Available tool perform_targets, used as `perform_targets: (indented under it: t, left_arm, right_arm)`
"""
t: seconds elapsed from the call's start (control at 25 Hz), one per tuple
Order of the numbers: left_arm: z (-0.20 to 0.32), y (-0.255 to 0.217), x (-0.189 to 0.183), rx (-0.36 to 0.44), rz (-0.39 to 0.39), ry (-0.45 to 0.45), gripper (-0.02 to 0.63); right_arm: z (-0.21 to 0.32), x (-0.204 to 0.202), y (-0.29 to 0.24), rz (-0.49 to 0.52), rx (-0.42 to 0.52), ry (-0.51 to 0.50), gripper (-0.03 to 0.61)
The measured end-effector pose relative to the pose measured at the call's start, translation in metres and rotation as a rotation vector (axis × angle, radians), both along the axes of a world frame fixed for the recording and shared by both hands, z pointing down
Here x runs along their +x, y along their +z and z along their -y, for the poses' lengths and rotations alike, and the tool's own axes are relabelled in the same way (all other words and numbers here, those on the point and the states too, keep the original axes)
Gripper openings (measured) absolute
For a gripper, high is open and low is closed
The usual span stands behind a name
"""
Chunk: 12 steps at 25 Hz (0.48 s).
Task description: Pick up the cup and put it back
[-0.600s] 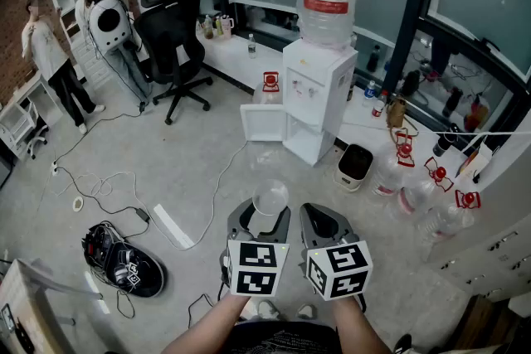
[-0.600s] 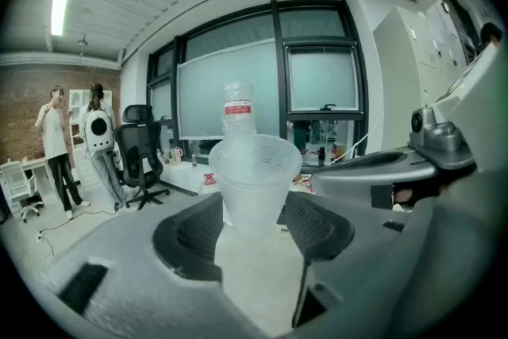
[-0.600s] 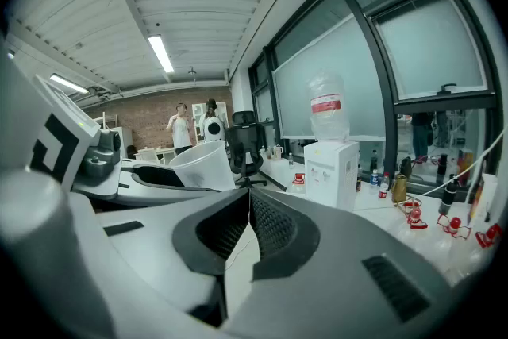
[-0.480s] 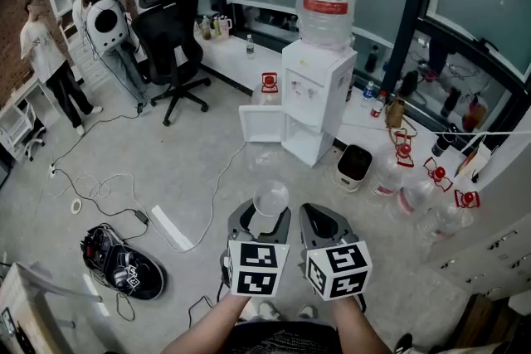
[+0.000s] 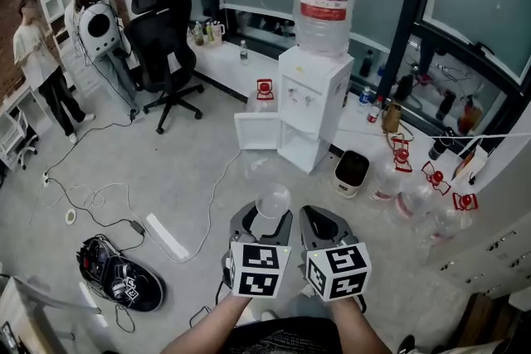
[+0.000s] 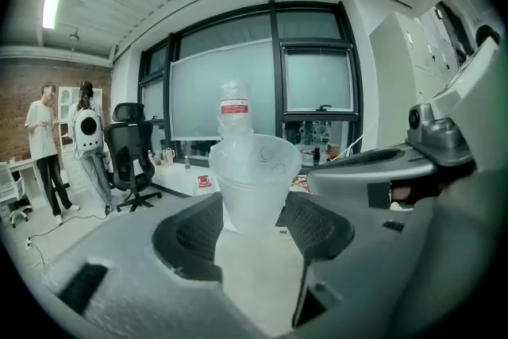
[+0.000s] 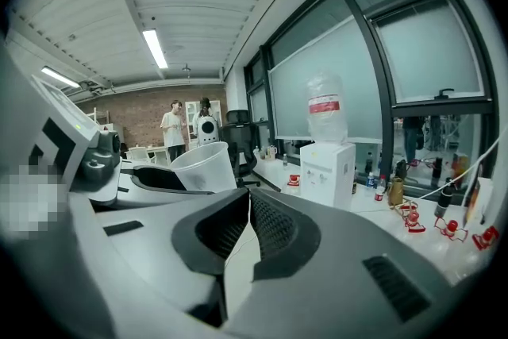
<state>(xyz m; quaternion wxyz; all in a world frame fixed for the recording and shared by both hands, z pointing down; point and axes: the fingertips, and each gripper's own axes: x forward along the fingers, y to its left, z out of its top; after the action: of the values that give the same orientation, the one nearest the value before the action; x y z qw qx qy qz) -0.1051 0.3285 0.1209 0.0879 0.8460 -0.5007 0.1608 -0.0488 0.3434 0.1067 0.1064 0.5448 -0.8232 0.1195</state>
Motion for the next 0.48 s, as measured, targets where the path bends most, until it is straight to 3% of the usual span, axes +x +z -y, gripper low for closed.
perform_targets:
  t: [0.48]
  left_arm:
    - [0.103, 0.02, 0.019, -0.024, 0.024, -0.022, 0.25]
  right_arm:
    - [0.105, 0.023, 0.026, 0.035, -0.039, -0.017, 0.021]
